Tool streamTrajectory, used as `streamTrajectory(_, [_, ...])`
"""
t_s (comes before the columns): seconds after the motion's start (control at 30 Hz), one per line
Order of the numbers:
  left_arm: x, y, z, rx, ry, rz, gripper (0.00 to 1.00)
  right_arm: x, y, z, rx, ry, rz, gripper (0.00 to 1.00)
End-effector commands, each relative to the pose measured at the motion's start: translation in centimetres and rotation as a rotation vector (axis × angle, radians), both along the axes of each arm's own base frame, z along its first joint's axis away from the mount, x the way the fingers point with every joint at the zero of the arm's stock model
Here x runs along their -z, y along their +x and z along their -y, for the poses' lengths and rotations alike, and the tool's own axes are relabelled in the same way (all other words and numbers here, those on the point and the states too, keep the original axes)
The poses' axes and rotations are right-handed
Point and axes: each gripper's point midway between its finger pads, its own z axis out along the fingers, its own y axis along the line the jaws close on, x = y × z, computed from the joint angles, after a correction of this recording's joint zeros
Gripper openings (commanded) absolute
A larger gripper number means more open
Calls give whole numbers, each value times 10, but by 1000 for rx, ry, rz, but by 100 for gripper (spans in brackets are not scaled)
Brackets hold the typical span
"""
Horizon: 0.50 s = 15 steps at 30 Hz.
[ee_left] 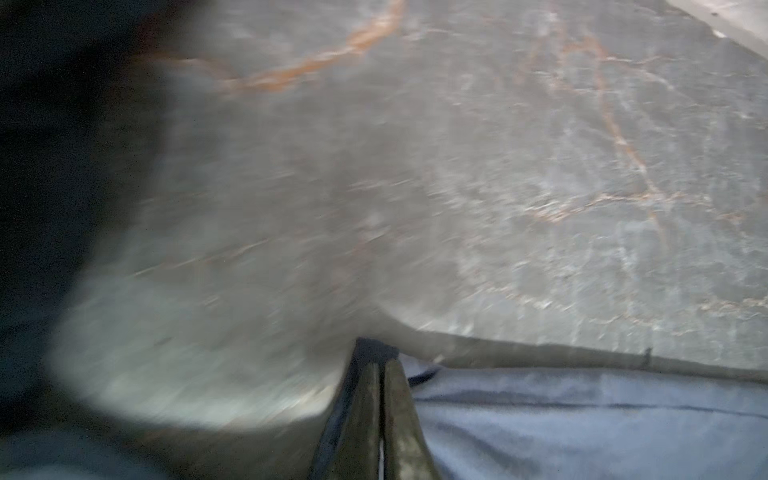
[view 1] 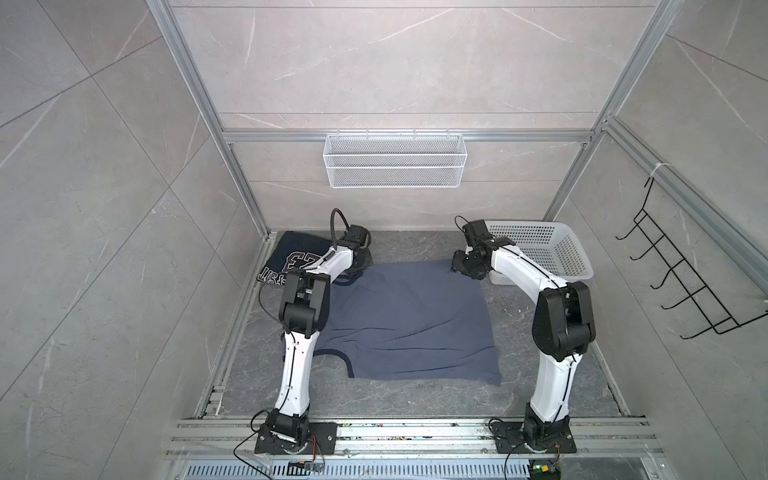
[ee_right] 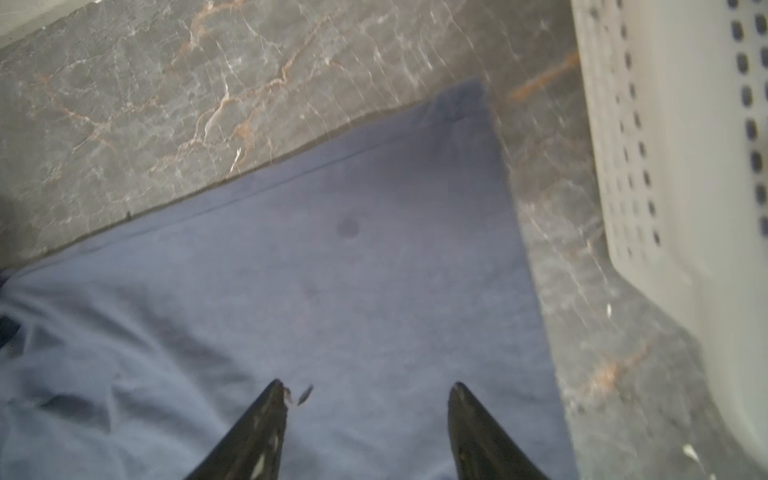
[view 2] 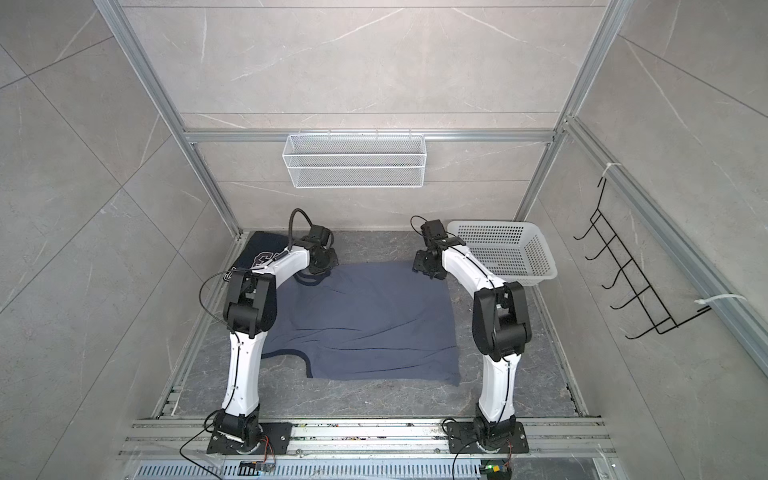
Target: Fold and stack the tank tops
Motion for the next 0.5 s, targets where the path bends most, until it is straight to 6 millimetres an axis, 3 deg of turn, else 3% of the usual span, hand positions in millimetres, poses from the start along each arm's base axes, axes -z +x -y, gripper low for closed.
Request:
streamTrajectory(0.0, [-52, 15, -21, -58, 11, 135, 0, 13, 13, 1, -16, -48, -26, 63])
streamTrajectory(0.27, [-40, 9, -28, -65, 8, 105, 0, 22, 69, -4, -19, -109, 10, 61])
streamTrajectory(0.47, [-36, 6, -30, -65, -3, 98, 0, 36, 100, 2, 17, -171, 31, 58])
